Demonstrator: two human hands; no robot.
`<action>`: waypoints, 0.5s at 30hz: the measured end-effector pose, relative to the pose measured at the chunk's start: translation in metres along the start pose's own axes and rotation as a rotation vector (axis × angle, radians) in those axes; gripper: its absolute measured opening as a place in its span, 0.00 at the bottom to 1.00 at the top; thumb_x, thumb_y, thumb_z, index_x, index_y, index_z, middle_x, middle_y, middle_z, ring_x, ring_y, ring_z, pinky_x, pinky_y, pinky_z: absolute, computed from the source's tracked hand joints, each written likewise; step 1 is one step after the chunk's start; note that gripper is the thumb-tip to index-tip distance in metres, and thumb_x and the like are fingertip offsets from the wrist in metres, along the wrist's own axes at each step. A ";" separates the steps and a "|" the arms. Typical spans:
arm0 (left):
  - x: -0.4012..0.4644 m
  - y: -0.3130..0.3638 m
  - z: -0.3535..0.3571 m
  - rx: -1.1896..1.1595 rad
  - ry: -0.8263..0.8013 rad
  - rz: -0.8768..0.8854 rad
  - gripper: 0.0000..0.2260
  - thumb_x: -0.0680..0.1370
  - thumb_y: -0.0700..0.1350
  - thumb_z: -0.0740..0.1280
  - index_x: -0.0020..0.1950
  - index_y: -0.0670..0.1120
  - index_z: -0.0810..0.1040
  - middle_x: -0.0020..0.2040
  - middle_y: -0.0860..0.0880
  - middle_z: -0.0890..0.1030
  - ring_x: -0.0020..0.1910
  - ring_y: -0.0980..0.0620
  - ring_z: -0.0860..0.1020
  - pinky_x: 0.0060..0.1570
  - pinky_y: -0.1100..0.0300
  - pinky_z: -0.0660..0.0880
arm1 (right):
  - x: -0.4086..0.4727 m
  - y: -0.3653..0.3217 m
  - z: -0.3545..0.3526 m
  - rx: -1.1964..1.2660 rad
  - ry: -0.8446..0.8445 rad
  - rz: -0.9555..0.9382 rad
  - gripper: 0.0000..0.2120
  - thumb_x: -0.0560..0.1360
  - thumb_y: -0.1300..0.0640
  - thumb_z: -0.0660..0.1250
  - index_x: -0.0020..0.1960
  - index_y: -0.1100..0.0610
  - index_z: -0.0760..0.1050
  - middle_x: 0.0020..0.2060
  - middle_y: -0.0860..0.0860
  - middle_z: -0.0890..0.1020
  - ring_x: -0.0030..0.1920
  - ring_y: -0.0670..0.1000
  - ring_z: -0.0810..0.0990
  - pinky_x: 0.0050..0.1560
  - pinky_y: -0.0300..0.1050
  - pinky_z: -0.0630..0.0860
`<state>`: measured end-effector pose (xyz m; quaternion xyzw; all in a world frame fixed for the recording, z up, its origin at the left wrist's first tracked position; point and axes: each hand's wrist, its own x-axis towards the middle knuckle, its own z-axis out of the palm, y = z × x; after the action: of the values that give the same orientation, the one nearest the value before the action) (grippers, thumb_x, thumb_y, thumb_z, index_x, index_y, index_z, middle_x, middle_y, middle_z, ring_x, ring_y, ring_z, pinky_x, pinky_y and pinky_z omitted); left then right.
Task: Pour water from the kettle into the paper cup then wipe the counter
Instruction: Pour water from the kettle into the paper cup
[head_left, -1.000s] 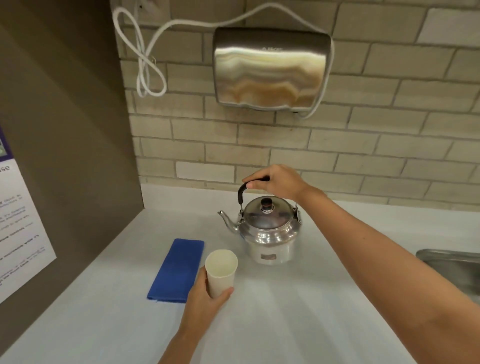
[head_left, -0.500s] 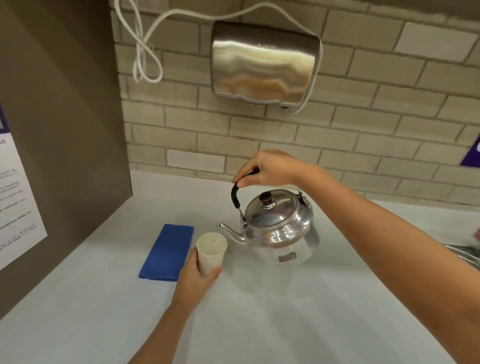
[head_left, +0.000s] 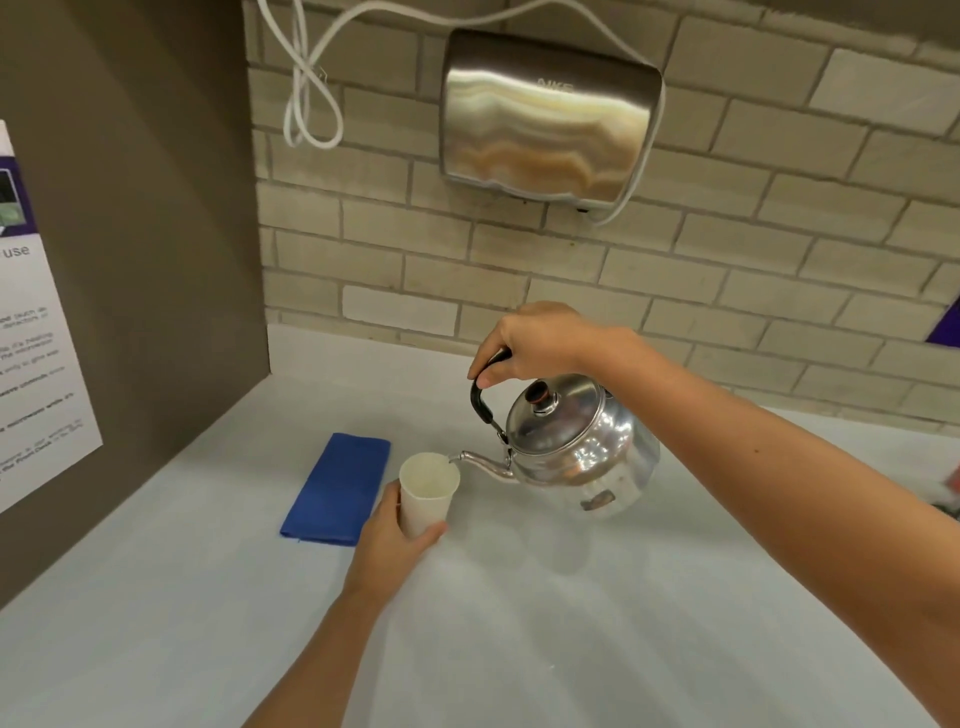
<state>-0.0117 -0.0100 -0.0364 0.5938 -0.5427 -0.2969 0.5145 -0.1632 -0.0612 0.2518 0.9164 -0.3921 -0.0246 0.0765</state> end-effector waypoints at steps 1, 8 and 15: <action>0.000 0.000 0.000 -0.001 0.001 0.000 0.35 0.66 0.49 0.76 0.69 0.51 0.63 0.62 0.51 0.75 0.58 0.52 0.73 0.57 0.55 0.73 | 0.001 -0.001 -0.001 -0.010 -0.004 -0.002 0.10 0.71 0.40 0.67 0.52 0.39 0.79 0.41 0.41 0.82 0.36 0.44 0.73 0.32 0.39 0.64; 0.001 0.001 0.000 -0.010 0.002 -0.017 0.34 0.66 0.49 0.76 0.68 0.52 0.63 0.62 0.50 0.75 0.58 0.51 0.73 0.58 0.53 0.73 | 0.006 -0.008 -0.006 -0.067 -0.017 -0.039 0.09 0.71 0.41 0.67 0.50 0.39 0.80 0.27 0.35 0.72 0.30 0.39 0.69 0.29 0.40 0.61; 0.000 0.002 0.000 -0.001 0.005 -0.014 0.34 0.67 0.49 0.75 0.68 0.51 0.63 0.62 0.50 0.75 0.58 0.52 0.73 0.57 0.55 0.73 | 0.008 -0.010 -0.008 -0.083 -0.024 -0.059 0.09 0.71 0.42 0.68 0.50 0.39 0.80 0.27 0.35 0.71 0.31 0.39 0.69 0.29 0.40 0.61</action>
<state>-0.0123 -0.0094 -0.0344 0.5978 -0.5373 -0.2995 0.5140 -0.1493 -0.0592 0.2578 0.9232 -0.3645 -0.0542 0.1090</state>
